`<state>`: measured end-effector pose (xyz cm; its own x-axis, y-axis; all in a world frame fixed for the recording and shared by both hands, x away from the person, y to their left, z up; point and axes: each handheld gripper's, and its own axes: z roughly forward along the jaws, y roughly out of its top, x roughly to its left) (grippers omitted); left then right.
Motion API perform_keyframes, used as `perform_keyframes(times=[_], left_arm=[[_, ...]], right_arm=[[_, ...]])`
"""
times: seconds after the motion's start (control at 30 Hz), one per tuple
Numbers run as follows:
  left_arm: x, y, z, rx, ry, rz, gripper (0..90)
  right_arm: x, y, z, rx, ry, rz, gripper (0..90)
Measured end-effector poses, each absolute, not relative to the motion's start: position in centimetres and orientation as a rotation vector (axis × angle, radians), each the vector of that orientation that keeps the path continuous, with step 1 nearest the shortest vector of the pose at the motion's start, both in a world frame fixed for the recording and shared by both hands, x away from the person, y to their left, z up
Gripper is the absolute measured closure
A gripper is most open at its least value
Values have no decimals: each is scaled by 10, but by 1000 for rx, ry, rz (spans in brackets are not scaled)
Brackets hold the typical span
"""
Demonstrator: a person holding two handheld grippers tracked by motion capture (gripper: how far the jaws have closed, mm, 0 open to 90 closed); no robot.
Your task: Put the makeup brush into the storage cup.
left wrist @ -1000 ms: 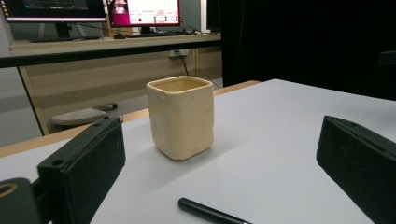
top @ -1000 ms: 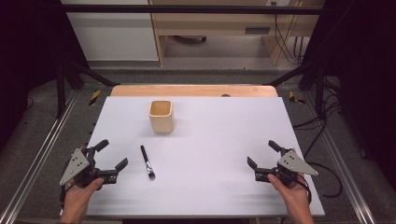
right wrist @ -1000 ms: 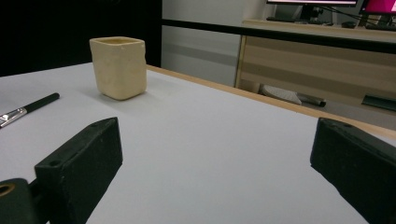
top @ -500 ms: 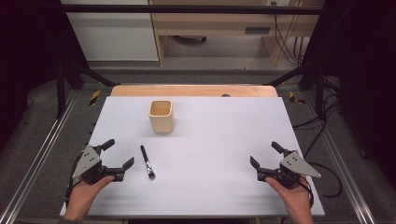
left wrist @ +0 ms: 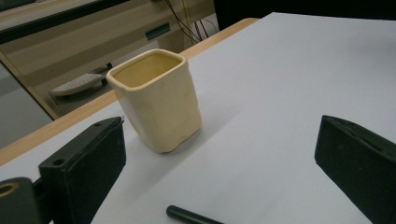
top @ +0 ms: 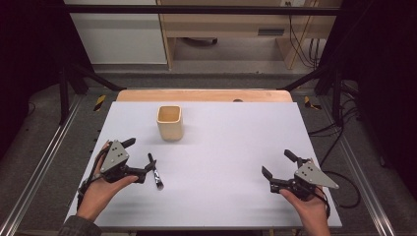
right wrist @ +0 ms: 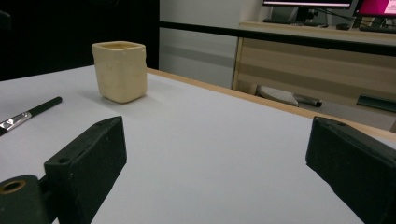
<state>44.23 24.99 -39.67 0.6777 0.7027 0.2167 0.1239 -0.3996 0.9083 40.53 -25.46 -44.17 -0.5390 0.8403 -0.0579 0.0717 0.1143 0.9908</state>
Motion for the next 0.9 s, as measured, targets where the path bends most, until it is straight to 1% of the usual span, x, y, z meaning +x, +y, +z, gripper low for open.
perform_keyframes(times=[0.27, 0.57, 0.9], left_arm=[[436, 226, -373, 1970, 628, 744, 20], [440, 215, -356, 1991, 636, 763, 23], [445, 207, -345, 2032, 646, 779, 25]], right_arm=[[405, -262, -441, 940, 1697, 1496, 59], [404, -265, -441, 953, 1685, 1497, 59], [405, -266, -441, 965, 1679, 1502, 58]])
